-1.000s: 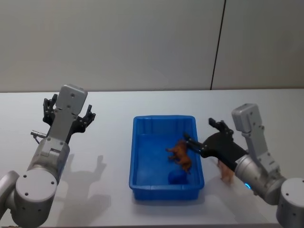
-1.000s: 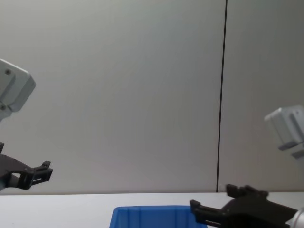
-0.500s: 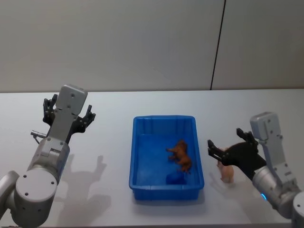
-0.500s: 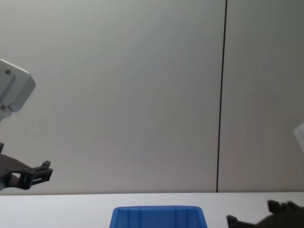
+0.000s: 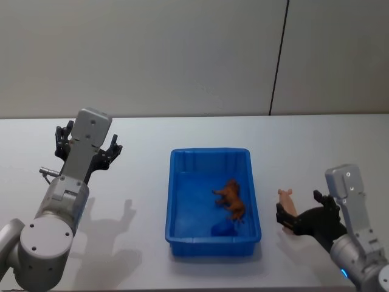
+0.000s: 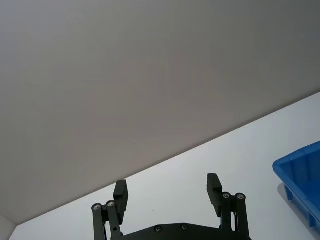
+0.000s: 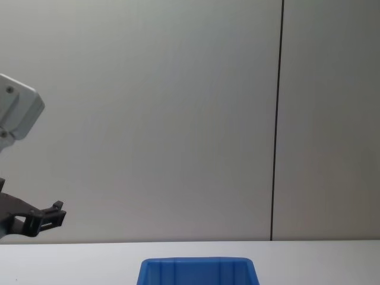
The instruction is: Pick up the two dolls from the table and place them into the box.
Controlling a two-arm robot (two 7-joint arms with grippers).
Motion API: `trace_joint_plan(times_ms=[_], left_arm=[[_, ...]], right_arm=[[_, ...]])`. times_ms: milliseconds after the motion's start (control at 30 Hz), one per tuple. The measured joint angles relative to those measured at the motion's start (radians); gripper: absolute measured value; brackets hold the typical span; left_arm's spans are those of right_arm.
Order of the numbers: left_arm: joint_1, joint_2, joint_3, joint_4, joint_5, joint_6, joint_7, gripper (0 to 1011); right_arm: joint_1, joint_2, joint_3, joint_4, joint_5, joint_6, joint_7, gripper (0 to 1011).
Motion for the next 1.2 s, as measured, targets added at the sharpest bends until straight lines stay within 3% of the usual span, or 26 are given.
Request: trace_joint_plan(times_ms=[433,867,1200], left_arm=[[0.0,0.0,0.0,0.0,0.0,0.0,0.0,1001],[0.0,0.0,0.0,0.0,0.0,0.0,0.0,1001],[0.0,0.0,0.0,0.0,0.0,0.0,0.0,1001]], right_arm=[[0.008,-0.021,-0.01,0.078,-0.01,0.001,-0.014,1001],[0.06,-0.057,-0.019,0.196,-0.032,-0.049,-0.003,1001],[0.106,-0.084,-0.021,0.283,-0.046,-0.092,0.009,771]])
